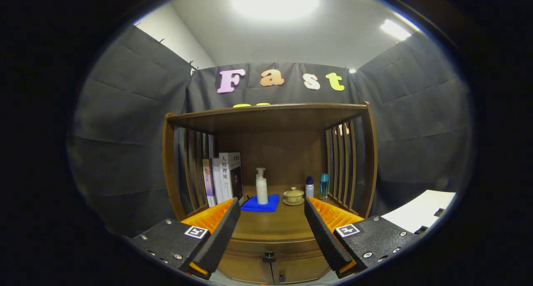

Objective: Pull open the drawer, take out the items inside it, and place them on the countertop above the cabinet.

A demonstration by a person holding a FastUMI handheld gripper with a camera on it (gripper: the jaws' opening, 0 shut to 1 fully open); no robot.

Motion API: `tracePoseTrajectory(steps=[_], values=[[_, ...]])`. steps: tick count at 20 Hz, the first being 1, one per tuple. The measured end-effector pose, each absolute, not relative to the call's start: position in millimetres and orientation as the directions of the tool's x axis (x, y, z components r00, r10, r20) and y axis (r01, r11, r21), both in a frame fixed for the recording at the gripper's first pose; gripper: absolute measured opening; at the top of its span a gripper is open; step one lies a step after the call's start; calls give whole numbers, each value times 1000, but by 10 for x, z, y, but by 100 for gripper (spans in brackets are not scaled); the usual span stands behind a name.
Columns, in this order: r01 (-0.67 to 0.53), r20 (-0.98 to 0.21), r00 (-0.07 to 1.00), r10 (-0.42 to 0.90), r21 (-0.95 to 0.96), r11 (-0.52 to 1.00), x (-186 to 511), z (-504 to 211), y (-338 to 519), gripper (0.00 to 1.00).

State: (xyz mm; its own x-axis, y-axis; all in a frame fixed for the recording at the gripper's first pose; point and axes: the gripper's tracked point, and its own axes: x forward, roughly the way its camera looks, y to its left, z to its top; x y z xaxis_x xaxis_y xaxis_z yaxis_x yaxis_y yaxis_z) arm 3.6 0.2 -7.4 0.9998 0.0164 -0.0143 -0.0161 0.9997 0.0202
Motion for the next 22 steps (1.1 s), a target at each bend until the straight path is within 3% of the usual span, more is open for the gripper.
tracePoseTrajectory(steps=[22], values=[[8, -54, 999, -7, 12, 1000, 255, -303, -75, 95]])
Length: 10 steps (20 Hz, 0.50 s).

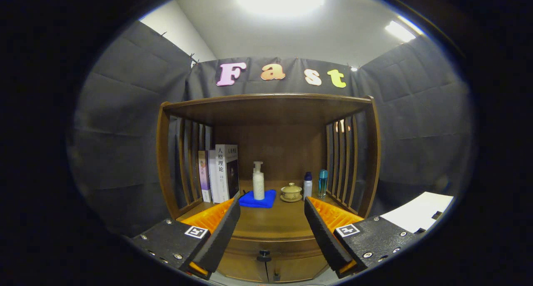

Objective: Pull open the drawer, take out the items inside it, and place them on the countertop above the cabinet.

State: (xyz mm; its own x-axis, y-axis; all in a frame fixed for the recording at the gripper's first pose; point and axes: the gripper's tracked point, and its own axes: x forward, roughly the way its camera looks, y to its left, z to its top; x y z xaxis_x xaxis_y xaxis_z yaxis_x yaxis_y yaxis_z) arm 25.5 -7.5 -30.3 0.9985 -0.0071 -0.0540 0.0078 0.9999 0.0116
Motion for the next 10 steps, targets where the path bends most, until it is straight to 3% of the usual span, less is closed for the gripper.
tracePoseTrajectory(steps=[3, 6, 10], values=[[-26, -86, 996, 35, 94, 995, 375, -451, 30, 96], [59, -104, 993, -55, 36, 998, 503, -639, -161, 95], [40, -112, 993, -39, 6, 999, 588, -966, -22, 96]])
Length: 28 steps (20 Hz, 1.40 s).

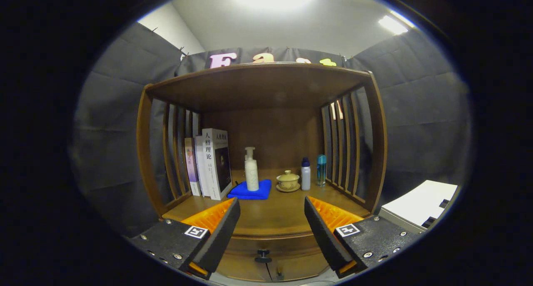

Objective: Pull open the drawer, take out the items inside it, and place them on the countertop above the cabinet.

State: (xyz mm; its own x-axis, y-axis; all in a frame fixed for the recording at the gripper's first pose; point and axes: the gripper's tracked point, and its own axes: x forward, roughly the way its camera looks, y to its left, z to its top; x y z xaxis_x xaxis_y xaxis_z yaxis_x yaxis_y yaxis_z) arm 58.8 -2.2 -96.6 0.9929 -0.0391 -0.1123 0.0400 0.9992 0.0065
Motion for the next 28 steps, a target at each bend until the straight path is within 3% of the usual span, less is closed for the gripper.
tracePoseTrajectory(steps=[6, 14, 20, 28], values=[[-43, -168, 985, 47, 28, 999, 595, -1660, 332, 96], [-15, -330, 944, -21, -108, 994, 596, -2539, 338, 96], [9, -368, 928, -52, -117, 993, 589, -2811, 199, 94], [79, -315, 945, -92, -54, 995, 696, -2856, 72, 88]])
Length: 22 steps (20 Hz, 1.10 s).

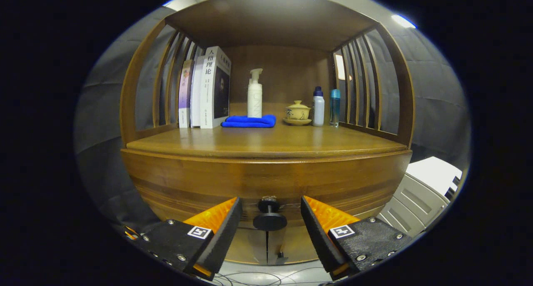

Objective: Pull open the drawer, take out the items inside it, and place them on the countertop above the cabinet.

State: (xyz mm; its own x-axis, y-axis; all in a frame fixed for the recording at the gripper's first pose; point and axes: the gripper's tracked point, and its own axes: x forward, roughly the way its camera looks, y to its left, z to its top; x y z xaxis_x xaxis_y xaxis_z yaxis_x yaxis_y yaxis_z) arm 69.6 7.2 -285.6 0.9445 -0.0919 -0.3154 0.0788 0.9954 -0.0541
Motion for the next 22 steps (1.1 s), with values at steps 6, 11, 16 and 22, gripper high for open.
tracePoseTrajectory(steps=[6, 11, 16, 22], values=[[101, -331, 937, -114, -58, 993, 706, -3059, 57, 79], [90, -287, 953, -100, -47, 995, 807, -3053, 86, 60], [90, -271, 958, -92, -18, 996, 775, -3046, 88, 45], [78, -264, 961, -79, -14, 997, 781, -3064, 91, 44]])
